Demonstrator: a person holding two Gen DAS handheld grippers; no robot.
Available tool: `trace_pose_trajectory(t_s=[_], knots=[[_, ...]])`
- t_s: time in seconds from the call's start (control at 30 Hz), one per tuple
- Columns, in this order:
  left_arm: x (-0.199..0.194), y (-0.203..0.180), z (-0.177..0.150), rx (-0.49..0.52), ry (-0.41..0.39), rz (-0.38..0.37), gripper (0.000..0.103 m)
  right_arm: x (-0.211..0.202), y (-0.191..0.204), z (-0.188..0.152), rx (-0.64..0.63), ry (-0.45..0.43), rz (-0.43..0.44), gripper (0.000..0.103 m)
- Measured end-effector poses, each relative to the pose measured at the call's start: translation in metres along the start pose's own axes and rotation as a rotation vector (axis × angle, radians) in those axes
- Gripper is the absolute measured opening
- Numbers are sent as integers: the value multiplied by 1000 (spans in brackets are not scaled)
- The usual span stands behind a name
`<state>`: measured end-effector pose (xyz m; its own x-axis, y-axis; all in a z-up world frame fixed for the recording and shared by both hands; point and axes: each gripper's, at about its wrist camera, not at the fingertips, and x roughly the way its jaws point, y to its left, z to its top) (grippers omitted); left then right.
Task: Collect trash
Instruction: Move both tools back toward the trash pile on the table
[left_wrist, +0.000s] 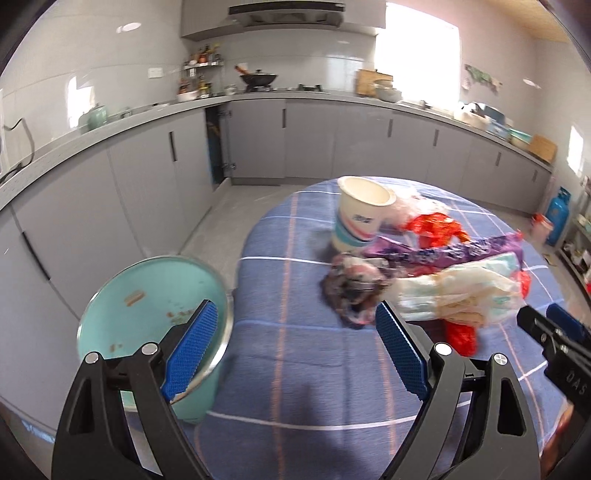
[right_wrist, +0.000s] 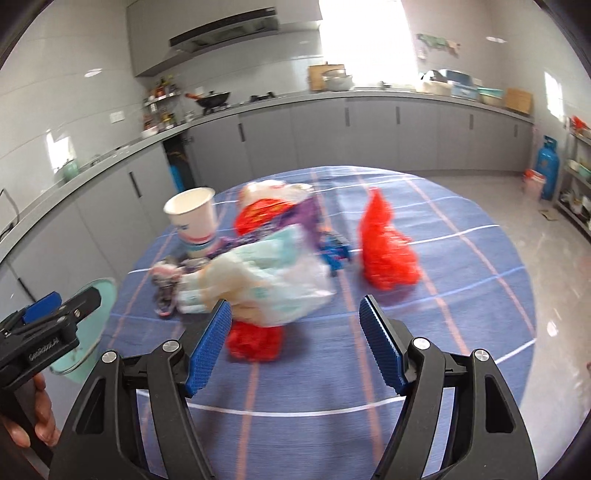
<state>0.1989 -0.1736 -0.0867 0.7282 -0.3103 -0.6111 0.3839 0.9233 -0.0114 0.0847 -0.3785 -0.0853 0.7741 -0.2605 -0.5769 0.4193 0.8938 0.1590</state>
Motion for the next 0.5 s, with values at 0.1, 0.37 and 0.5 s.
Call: trace_pose_trajectory(t_s=[0.1,0.37,0.5], knots=[[4,-16,-2,38,8,-18,86,-1,-20,3,24,-6,-33,71],[18,-35,-3,68,37,-6,86,5,-41,9,55,-8,-26,71],[21,-32,-2,54,36,-18,82,9,-60,14,88,-12,-60,65]])
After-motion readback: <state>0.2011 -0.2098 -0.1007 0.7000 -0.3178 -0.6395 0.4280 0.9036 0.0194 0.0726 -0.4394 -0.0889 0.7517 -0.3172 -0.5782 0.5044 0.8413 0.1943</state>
